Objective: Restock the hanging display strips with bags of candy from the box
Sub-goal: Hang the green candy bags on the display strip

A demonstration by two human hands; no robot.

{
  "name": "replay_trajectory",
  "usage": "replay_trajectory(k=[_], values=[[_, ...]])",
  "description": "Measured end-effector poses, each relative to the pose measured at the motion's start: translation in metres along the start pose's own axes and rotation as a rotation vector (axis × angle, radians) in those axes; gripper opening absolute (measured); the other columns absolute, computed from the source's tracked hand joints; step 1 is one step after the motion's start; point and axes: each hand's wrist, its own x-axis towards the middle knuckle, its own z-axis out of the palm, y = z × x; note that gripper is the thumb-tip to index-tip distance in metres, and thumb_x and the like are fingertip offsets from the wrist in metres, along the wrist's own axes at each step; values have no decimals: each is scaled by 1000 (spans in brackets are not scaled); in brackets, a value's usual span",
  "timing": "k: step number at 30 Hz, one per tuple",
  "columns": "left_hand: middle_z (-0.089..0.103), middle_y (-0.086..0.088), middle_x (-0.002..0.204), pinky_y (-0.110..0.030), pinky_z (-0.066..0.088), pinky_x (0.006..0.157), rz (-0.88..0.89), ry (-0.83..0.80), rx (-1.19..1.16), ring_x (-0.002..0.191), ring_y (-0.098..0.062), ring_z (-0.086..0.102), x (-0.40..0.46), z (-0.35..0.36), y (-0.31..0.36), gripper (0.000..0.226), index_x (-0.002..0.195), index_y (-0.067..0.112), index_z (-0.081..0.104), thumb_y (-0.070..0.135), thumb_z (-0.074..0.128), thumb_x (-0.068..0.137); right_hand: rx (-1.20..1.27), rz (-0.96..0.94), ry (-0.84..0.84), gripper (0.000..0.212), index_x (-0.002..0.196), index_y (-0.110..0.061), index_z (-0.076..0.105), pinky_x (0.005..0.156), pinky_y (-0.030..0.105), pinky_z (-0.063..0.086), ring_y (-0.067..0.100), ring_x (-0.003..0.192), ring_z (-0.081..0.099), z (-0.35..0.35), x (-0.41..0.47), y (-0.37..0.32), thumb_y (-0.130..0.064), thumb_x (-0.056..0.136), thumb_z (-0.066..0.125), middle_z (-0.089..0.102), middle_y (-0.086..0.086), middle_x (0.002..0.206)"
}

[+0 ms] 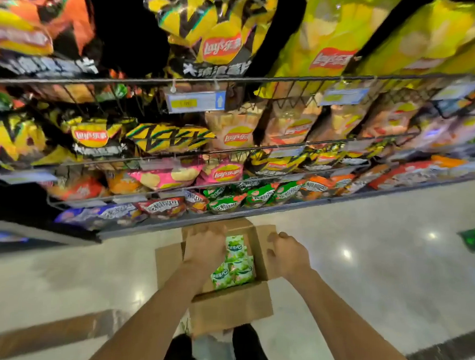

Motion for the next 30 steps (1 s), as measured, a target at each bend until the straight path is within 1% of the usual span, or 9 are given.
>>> replay_trajectory(k=[4, 9, 12, 16, 19, 22, 25, 28, 30], values=[[53, -8, 128, -38, 39, 97, -137, -29, -79, 117, -26, 51, 15, 24, 12, 42, 136, 12, 39, 22, 39, 95, -77, -69, -25, 38, 132, -15, 39, 85, 34, 46, 28, 109, 55, 8, 33, 12, -26, 96, 41, 52, 9, 124], [33, -6, 147, -38, 33, 102, -231, -66, -161, 133, -25, 35, 38, 64, 19, 47, 141, 19, 31, 27, 41, 96, -96, -88, -62, 43, 137, -15, 36, 91, 36, 44, 28, 112, 54, 38, 70, 24, -28, 96, 42, 53, 8, 125], [36, -7, 143, -37, 36, 100, -272, -105, -185, 128, -26, 41, 51, 96, 21, 43, 137, 17, 34, 29, 40, 95, -36, -52, -88, 38, 132, -17, 41, 90, 35, 45, 28, 111, 55, 67, 86, 34, -28, 96, 44, 55, 9, 122], [47, -6, 133, -36, 41, 93, -260, -115, -198, 116, -26, 53, 74, 152, 23, 38, 131, 16, 39, 27, 40, 95, 39, -20, -90, 31, 124, -16, 45, 87, 34, 49, 25, 105, 58, 128, 114, 47, -29, 96, 43, 58, 7, 116], [51, -5, 127, -36, 42, 91, -290, -86, -278, 114, -26, 54, 97, 206, 22, 35, 127, 16, 43, 28, 41, 95, 107, 20, -112, 28, 118, -15, 49, 81, 33, 50, 25, 99, 60, 187, 143, 50, -29, 94, 44, 61, 7, 110], [51, -5, 127, -37, 43, 91, -320, -98, -350, 115, -26, 53, 123, 267, 27, 36, 129, 18, 42, 30, 42, 95, 195, 54, -148, 23, 110, -17, 53, 78, 35, 53, 26, 91, 63, 247, 173, 51, -29, 91, 47, 66, 8, 102], [48, -5, 130, -38, 44, 91, -322, -129, -401, 116, -26, 51, 151, 334, 30, 38, 132, 20, 40, 30, 40, 96, 243, 72, -157, 31, 122, -16, 48, 79, 35, 53, 28, 97, 63, 305, 205, 51, -27, 93, 49, 65, 9, 109], [49, -4, 129, -38, 43, 91, -353, -148, -419, 117, -25, 51, 179, 396, 26, 39, 133, 20, 39, 32, 41, 96, 263, 71, -154, 38, 131, -17, 43, 82, 34, 49, 29, 106, 60, 353, 243, 53, -27, 95, 48, 55, 10, 125], [49, -4, 129, -38, 43, 90, -368, -162, -427, 117, -25, 52, 198, 432, 22, 39, 132, 19, 40, 32, 42, 96, 285, 69, -146, 40, 133, -15, 41, 83, 35, 48, 31, 110, 57, 380, 266, 56, -26, 95, 48, 52, 12, 128]])
